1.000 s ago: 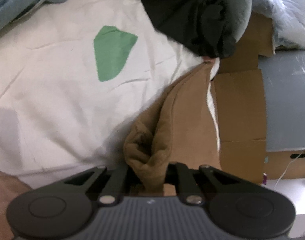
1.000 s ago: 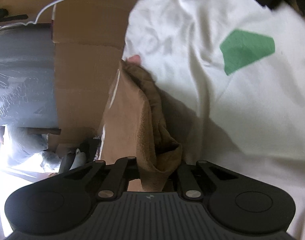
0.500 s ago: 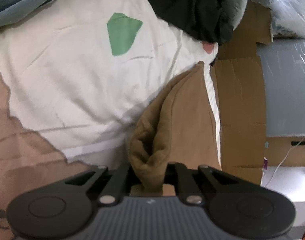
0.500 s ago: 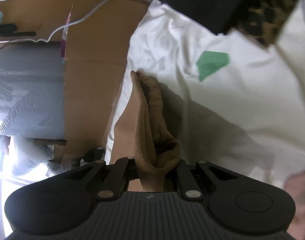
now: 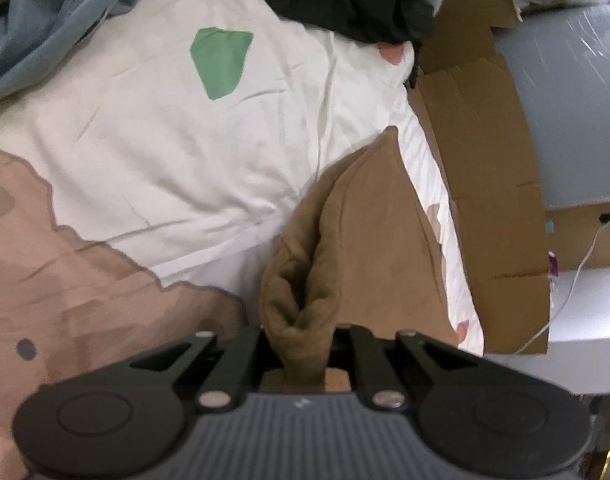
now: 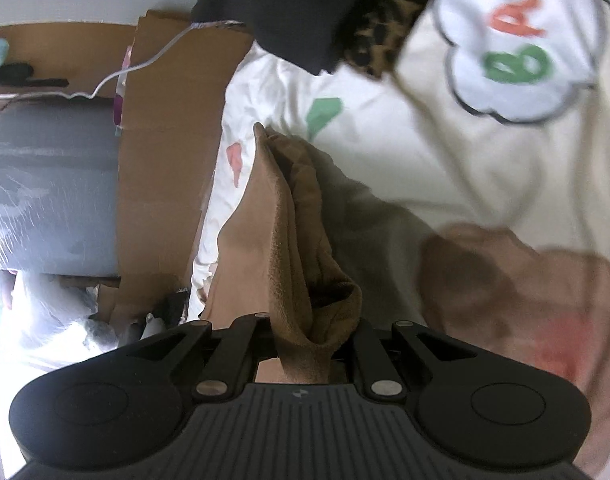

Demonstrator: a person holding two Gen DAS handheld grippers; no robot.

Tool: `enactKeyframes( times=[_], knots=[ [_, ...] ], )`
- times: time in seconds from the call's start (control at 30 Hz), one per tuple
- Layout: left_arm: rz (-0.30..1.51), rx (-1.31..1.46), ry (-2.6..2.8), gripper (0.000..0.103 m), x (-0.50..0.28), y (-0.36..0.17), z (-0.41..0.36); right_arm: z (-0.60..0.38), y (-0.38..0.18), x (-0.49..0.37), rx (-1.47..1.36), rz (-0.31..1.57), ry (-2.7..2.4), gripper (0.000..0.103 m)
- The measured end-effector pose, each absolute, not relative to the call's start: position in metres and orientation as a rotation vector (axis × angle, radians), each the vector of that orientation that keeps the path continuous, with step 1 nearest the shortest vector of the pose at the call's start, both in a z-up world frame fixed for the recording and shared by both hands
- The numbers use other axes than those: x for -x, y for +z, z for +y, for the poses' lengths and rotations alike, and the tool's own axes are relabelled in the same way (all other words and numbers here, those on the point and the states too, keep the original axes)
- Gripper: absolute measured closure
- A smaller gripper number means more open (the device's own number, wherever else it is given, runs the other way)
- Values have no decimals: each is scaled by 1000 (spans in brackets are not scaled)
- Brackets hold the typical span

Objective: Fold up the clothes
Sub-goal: 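Lift the side edge with both tools and fold it over the shirt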

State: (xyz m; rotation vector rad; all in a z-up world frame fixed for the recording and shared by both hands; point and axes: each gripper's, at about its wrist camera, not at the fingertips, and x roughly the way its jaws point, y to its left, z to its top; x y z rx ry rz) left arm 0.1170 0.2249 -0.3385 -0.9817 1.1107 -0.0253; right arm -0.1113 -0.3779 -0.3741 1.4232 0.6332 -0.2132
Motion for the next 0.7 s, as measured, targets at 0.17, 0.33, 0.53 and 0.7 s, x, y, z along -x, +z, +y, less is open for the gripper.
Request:
enactKeyframes(
  times=[0.17, 0.33, 0.53, 0.7],
  knots=[
    [1136, 940, -34, 97, -107, -335, 222, -372, -381, 138, -1445, 646, -239, 98],
    [1154, 932, -38, 97, -92, -336, 219, -372, -384, 159, -1454, 641, -256, 98],
    [1179, 958, -27, 97, -72, -352, 219, -373, -391, 176, -1447, 655, -284, 98],
    [1215, 977, 23, 95, -65, -370, 220, -372, -410, 182, -1433, 736, -315, 96]
  ],
)
